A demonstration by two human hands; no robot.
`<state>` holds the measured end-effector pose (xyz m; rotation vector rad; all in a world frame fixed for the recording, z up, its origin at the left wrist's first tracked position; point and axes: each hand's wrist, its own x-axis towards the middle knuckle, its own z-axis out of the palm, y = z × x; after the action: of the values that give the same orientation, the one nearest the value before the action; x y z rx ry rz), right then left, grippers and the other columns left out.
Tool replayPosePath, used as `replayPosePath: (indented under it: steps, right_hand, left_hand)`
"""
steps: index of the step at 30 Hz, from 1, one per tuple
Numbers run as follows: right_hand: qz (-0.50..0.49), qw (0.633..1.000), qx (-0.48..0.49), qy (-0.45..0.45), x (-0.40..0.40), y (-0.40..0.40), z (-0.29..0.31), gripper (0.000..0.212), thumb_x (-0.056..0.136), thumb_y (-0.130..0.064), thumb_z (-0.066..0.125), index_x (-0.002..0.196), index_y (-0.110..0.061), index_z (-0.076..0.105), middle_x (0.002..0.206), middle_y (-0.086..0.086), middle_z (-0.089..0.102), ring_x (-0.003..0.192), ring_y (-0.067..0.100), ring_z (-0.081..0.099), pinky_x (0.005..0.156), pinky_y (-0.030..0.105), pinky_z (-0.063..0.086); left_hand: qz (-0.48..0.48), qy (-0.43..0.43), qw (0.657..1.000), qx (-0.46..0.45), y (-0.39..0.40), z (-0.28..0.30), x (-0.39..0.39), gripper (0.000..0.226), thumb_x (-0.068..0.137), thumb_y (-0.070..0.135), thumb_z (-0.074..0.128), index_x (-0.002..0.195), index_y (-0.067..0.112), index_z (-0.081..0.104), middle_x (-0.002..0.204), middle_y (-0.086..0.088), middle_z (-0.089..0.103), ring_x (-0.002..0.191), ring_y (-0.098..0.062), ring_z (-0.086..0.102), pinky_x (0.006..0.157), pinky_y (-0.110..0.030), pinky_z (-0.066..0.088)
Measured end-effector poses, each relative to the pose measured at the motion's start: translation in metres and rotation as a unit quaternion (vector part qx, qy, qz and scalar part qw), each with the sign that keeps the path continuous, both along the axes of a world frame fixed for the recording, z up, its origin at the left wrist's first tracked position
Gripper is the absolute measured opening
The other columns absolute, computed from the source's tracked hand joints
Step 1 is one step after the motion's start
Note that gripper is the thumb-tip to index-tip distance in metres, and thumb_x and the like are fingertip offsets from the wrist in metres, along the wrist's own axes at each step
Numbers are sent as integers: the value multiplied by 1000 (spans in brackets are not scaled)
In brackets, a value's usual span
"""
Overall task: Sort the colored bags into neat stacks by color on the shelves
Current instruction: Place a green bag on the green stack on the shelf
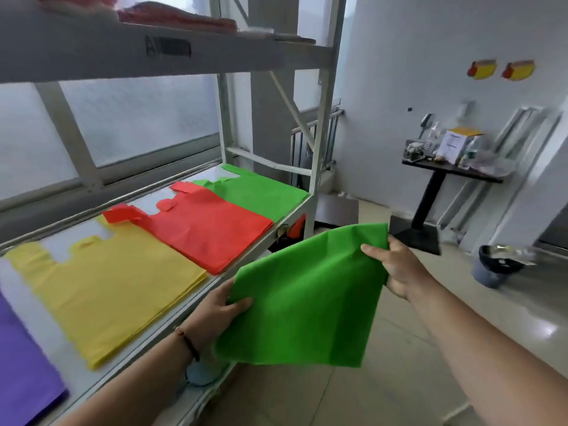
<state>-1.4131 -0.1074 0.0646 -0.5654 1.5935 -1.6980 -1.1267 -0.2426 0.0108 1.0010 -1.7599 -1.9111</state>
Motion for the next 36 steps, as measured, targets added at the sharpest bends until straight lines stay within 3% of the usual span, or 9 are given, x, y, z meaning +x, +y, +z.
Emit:
replayPosePath:
  steps: [5,11,15,21,24,27,30,33,36]
  right_hand:
    - [107,994,26,10,-99,-67,25,38,87,-3,59,123,-9,51,98,13,68,73,22,72,60,31,59]
    - [252,964,86,-11,-163,-174,20,40,84,-1,60,123,-9,50,94,15,70,71,25,72,64,37,61]
    - [302,949,81,-32,-193,-258,17,37,86,5,53,121,-6,53,84,12,74,67,24,73,59,34,60]
    - [394,910,124,24,-221,-385,37,33,85,6,54,116,-6,50,95,17,66,70,26,70,64,37,60]
    - [447,883,118,79,-222,-445,70,23,85,6,53,103,-8,48,90,15,60,73,27,64,61,34,59]
    - [502,863,9,49,-215,-502,104,36,85,7,51,119,-3,44,83,10,66,66,21,70,57,34,61]
    - [513,855,-77,10,-205,-550,115,50,84,11,49,129,-10,42,90,11,71,74,23,71,60,35,60]
    - [500,855,-14,139,-200,-587,87,53,81,9,59,128,-9,44,118,18,61,99,31,64,76,38,57]
    - [433,801,118,396,-199,-602,22,44,83,-1,63,123,-5,46,110,10,57,99,22,55,72,24,43]
  left_hand:
    - [38,61,997,-3,-37,13,-83,89,48,33,78,130,36,43,127,0,59,115,-24,59,101,-46,46]
    - [61,109,985,121,-88,5,-141,79,50,18,87,122,22,55,107,-9,72,85,-23,72,70,-35,60]
    - [100,137,978,119,-142,5,-172,84,44,15,88,121,16,55,106,-14,71,78,-23,72,66,-34,60]
    - [166,132,972,104,-219,18,-204,101,27,26,95,120,18,56,102,-11,73,76,-21,73,60,-32,60]
    - [238,133,961,50,-251,36,-219,99,35,22,94,125,17,52,98,-3,73,74,-14,72,59,-27,59]
    - [358,168,917,-59,-277,59,-224,89,49,21,88,128,25,47,94,9,73,76,-5,70,64,-22,59]
    - [450,163,872,-103,-292,65,-225,83,75,-2,68,136,40,30,104,9,71,81,-7,68,74,-27,59]
    - [480,69,871,-82,-301,39,-238,63,77,2,65,135,12,41,127,-15,60,87,-17,64,75,-25,57]
    - [497,-8,867,39,-303,-7,-263,41,84,-8,58,123,-1,48,125,-26,58,73,-17,66,67,-27,57]
